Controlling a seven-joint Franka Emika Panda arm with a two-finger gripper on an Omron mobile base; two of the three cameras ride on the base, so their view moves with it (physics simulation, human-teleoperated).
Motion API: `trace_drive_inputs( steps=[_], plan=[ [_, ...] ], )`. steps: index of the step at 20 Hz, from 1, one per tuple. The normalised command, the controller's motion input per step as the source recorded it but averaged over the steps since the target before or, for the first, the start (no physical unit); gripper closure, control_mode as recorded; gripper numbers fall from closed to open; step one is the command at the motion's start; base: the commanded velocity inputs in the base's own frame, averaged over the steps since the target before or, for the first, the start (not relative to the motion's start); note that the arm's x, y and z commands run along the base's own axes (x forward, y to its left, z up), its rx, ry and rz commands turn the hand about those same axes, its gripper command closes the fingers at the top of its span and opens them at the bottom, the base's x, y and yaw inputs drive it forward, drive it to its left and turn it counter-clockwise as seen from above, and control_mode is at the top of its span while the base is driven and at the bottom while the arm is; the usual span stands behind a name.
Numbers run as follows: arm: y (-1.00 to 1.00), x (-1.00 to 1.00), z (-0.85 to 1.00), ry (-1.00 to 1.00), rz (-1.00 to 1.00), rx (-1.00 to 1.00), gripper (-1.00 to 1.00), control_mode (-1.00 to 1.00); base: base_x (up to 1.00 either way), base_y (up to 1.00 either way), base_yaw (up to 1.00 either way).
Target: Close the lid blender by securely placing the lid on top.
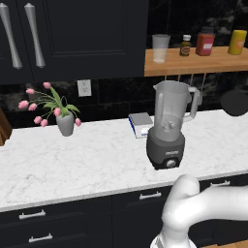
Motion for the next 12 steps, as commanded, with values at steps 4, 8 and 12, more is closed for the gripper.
trace_drive_inputs(
  steps=[4, 8, 12],
  plan=[
    [0.42, 0.01, 1.00, -0.23, -0.10, 0.00, 1.00, -1.00, 0.00, 0.00, 0.00],
    [0.70, 0.10, 1.00, -0.15, -0.05, 0.00, 1.00, -1.00, 0.00, 0.00, 0.00],
    [0.72, 0.01, 1.00, -0.04, 0.00, 0.06, 1.00, -1.00, 0.00, 0.00, 0.00]
  ],
)
